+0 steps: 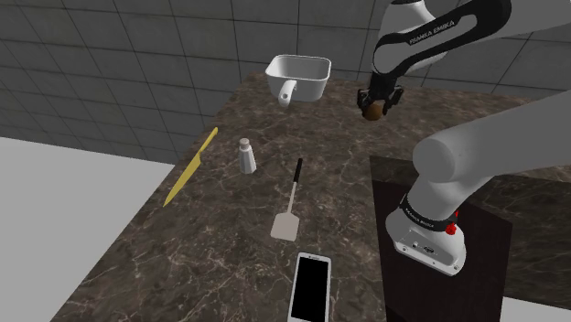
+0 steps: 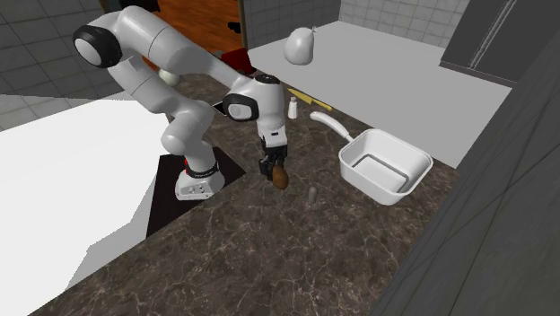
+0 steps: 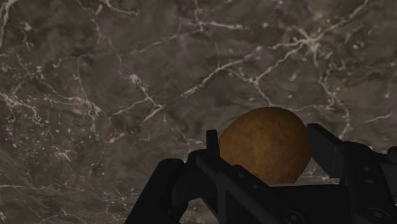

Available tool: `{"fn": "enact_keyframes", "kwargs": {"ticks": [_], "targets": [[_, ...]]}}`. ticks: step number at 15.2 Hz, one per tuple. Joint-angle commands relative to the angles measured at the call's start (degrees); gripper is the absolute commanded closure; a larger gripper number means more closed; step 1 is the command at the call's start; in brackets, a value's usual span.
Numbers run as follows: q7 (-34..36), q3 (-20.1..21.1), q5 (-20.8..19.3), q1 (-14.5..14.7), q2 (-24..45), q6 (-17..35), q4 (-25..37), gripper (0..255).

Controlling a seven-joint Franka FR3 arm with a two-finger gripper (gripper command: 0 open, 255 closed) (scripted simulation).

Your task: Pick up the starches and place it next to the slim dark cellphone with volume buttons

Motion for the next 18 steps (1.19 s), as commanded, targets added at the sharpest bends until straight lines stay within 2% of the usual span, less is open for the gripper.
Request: {"fn": "enact_keyframes", "kwargs": {"ticks": [1,15,18], "targets": [[-0.28,0.11,0.36,0.2,-1.38,-2.23,0.82,255],[-2.06,0.68,2.06,0.97,-5.75,-14.98,9.28,255],[0.64,3.61,4.14,2.73,-12.43,-18.53,5.72,255]]}}
